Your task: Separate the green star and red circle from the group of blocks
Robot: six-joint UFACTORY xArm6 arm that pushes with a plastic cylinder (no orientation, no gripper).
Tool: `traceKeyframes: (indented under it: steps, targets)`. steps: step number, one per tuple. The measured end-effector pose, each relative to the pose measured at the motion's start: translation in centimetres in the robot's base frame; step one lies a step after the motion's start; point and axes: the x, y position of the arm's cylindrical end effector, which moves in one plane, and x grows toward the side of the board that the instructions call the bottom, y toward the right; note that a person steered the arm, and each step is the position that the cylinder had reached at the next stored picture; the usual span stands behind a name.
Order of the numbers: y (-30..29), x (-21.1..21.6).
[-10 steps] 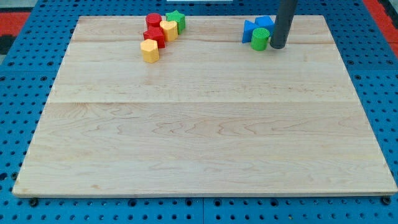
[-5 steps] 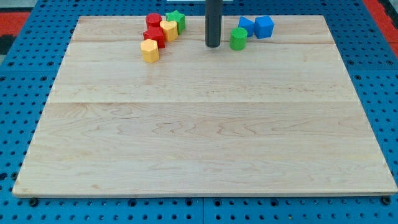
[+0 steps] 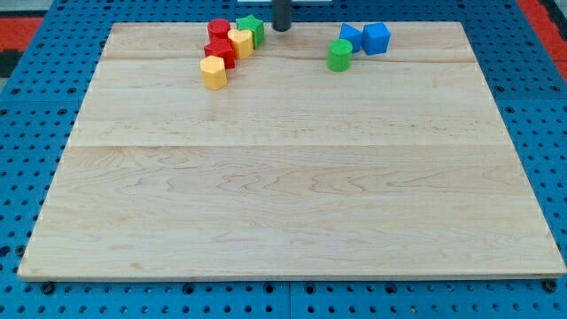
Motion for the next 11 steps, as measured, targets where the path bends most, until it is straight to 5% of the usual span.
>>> traceKeyframes:
  steps: [2,4,6,8,11]
  targets:
    - [-6.8,0.0]
    - [-3.3,0.0]
    - [-8.8,1.7]
    - [-6.5,2.3]
    - [-10.6,6.3]
